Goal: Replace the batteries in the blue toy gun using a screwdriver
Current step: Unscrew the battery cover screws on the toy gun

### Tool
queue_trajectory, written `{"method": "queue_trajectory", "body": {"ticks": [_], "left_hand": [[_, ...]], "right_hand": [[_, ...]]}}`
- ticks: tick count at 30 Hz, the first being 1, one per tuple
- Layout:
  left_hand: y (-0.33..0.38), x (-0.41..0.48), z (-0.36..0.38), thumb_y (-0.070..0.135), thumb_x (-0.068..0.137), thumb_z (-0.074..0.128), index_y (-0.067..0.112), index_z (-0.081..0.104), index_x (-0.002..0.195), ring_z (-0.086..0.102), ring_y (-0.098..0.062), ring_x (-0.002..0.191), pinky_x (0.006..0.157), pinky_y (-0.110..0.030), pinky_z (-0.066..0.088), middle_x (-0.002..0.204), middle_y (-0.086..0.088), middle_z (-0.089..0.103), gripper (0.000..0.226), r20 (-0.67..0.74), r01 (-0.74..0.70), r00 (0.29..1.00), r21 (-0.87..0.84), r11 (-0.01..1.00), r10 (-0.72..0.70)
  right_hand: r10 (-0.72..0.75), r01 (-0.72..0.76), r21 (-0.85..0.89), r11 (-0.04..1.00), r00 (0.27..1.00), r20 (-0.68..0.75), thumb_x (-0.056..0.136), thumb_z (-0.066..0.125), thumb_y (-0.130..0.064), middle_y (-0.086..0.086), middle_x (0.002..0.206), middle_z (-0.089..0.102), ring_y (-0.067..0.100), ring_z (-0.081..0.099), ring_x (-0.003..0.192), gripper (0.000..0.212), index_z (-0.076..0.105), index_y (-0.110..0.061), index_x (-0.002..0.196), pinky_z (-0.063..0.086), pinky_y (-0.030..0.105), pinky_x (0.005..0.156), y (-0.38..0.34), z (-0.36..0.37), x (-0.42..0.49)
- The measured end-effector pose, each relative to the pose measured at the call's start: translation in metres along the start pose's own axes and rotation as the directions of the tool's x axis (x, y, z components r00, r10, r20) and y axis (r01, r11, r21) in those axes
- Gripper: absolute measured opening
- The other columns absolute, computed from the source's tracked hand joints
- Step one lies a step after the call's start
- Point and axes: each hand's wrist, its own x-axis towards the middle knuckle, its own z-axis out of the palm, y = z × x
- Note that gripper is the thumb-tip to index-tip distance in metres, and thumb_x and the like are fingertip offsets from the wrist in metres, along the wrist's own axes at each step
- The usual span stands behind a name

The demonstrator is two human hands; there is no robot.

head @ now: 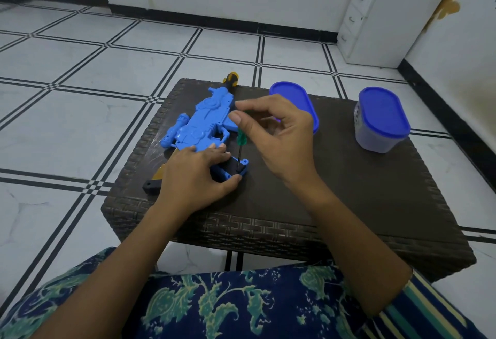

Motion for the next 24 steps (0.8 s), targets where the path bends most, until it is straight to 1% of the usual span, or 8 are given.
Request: {"method": "queue_trajectory", "body": {"ticks": [3, 5, 8, 11, 15, 19, 21, 24], "left_hand": [[0.0, -0.0002, 0.0001, 0.069, 0.063, 0.045, 0.031, 0.073, 0.105, 0.065, -0.03, 0.101, 0.079, -0.034, 0.05, 0.11, 0.011, 0.07, 0.064, -0.003, 0.008, 1.0, -0.007, 1.0, -0.008], [0.0, 0.0, 0.0, 0.069, 0.062, 0.045, 0.03, 0.073, 0.103, 0.065, -0.032, 0.097, 0.076, -0.033, 0.05, 0.107, 0.011, 0.071, 0.063, -0.01, 0.006, 1.0, -0.01, 1.0, -0.006], [-0.0001, -0.0001, 0.0003, 0.068, 0.062, 0.046, 0.029, 0.074, 0.102, 0.066, -0.031, 0.095, 0.08, -0.035, 0.051, 0.106, 0.01, 0.072, 0.062, -0.023, 0.005, 1.0, -0.013, 1.0, -0.006], [-0.0005, -0.0003, 0.0005, 0.069, 0.062, 0.045, 0.03, 0.073, 0.104, 0.065, -0.031, 0.099, 0.083, -0.036, 0.05, 0.111, 0.012, 0.069, 0.064, -0.004, 0.015, 1.0, -0.028, 0.999, -0.015], [-0.0007, -0.0006, 0.0006, 0.07, 0.062, 0.045, 0.03, 0.073, 0.105, 0.064, -0.032, 0.101, 0.081, -0.035, 0.05, 0.112, 0.012, 0.069, 0.065, -0.001, 0.018, 1.0, -0.02, 1.0, -0.018], [0.0014, -0.0014, -0.0015, 0.064, 0.063, 0.057, 0.031, 0.071, 0.109, 0.062, -0.03, 0.107, 0.085, -0.035, 0.049, 0.115, 0.012, 0.067, 0.058, 0.035, 0.041, 0.999, -0.019, 0.999, -0.04], [0.0015, -0.0016, -0.0016, 0.063, 0.063, 0.057, 0.03, 0.072, 0.108, 0.063, -0.028, 0.106, 0.088, -0.036, 0.048, 0.115, 0.011, 0.068, 0.057, 0.021, 0.032, 0.999, -0.027, 0.999, -0.031], [0.0001, -0.0011, 0.0009, 0.068, 0.063, 0.049, 0.03, 0.072, 0.106, 0.065, -0.026, 0.103, 0.091, -0.035, 0.047, 0.114, 0.012, 0.068, 0.061, 0.01, 0.03, 1.0, -0.037, 0.999, -0.029]], "right_hand": [[0.029, -0.029, 0.009, 1.0, 1.0, 0.01, 0.086, 0.071, -0.003, 0.01, 0.097, 0.074, 0.015, 0.072, 0.088, 0.02, 0.072, -0.001, 0.106, 0.059, 0.031, 0.079, -0.0002, -0.0008, -0.0023], [0.03, -0.031, 0.023, 0.999, 0.999, 0.021, 0.087, 0.069, -0.001, 0.01, 0.098, 0.074, 0.014, 0.071, 0.09, 0.019, 0.072, -0.001, 0.106, 0.058, 0.029, 0.079, -0.0001, 0.0, -0.0038], [-0.009, 0.009, -0.004, 1.0, 1.0, 0.029, 0.083, 0.075, -0.007, 0.009, 0.097, 0.072, 0.018, 0.069, 0.091, 0.02, 0.074, -0.001, 0.102, 0.059, 0.034, 0.075, -0.0001, 0.0023, -0.0033], [-0.037, 0.037, -0.051, 0.998, 0.999, 0.005, 0.077, 0.081, -0.013, 0.007, 0.09, 0.065, 0.02, 0.065, 0.086, 0.023, 0.076, -0.004, 0.098, 0.057, 0.034, 0.072, 0.0001, 0.0027, -0.0001], [-0.013, 0.013, -0.057, 0.998, 1.0, 0.006, 0.081, 0.077, -0.006, 0.01, 0.092, 0.07, 0.018, 0.068, 0.086, 0.02, 0.075, -0.003, 0.101, 0.058, 0.037, 0.076, 0.0013, 0.0009, 0.0015], [0.033, -0.032, -0.024, 0.999, 0.999, 0.015, 0.086, 0.069, 0.0, 0.008, 0.098, 0.074, 0.015, 0.071, 0.095, 0.022, 0.072, -0.003, 0.107, 0.058, 0.036, 0.085, 0.0003, -0.0002, -0.0007], [0.05, -0.05, -0.016, 0.999, 0.999, 0.021, 0.086, 0.067, 0.0, 0.008, 0.098, 0.075, 0.015, 0.071, 0.096, 0.019, 0.073, -0.002, 0.104, 0.058, 0.038, 0.085, -0.0001, -0.0009, -0.0017], [0.022, -0.022, -0.022, 1.0, 0.999, 0.027, 0.083, 0.074, -0.008, 0.005, 0.096, 0.071, 0.02, 0.067, 0.096, 0.016, 0.075, -0.005, 0.098, 0.058, 0.041, 0.08, -0.0007, 0.0011, -0.0009]]}}
